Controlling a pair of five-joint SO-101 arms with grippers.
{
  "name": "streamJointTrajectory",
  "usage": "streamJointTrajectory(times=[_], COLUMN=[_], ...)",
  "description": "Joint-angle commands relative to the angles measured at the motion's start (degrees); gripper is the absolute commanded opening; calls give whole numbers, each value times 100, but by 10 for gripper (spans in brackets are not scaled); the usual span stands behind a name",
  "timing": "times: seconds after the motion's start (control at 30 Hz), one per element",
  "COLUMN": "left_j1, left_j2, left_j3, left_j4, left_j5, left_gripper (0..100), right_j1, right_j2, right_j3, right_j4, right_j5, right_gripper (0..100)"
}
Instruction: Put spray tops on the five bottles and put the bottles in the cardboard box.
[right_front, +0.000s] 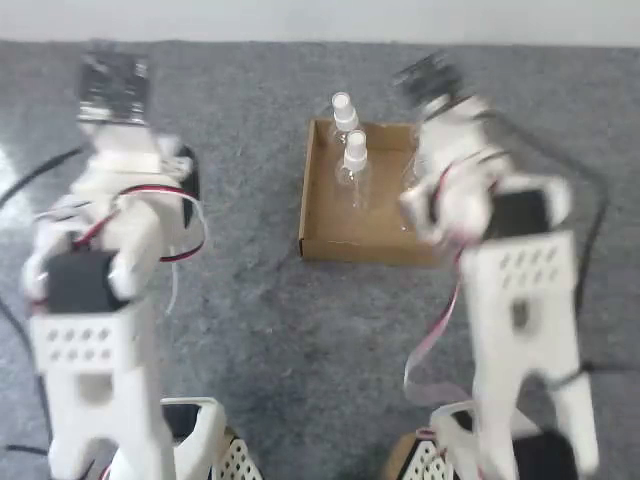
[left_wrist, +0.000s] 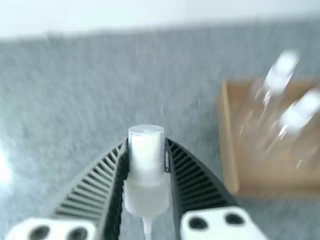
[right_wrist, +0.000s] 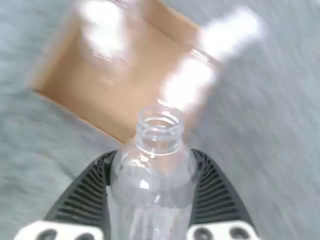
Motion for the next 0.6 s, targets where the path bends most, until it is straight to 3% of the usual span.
streamJointTrajectory(times=[0.0, 0.27, 0.57], left_j1=[35, 35, 1029], left_j2=[-193, -193, -193], left_j3=[-1349, -2422, -2149], left_j4=[387, 352, -9], left_j5=[325, 2145, 2716], left_gripper=[13, 12, 12], right_j1=[-1305, -2967, -3380], right_j2=[-1323, -2053, -2070], right_j3=[1538, 3815, 4281], right_j4=[-1182, -3521, -3758], right_j5=[-316, -659, -659], right_gripper=[6, 6, 9])
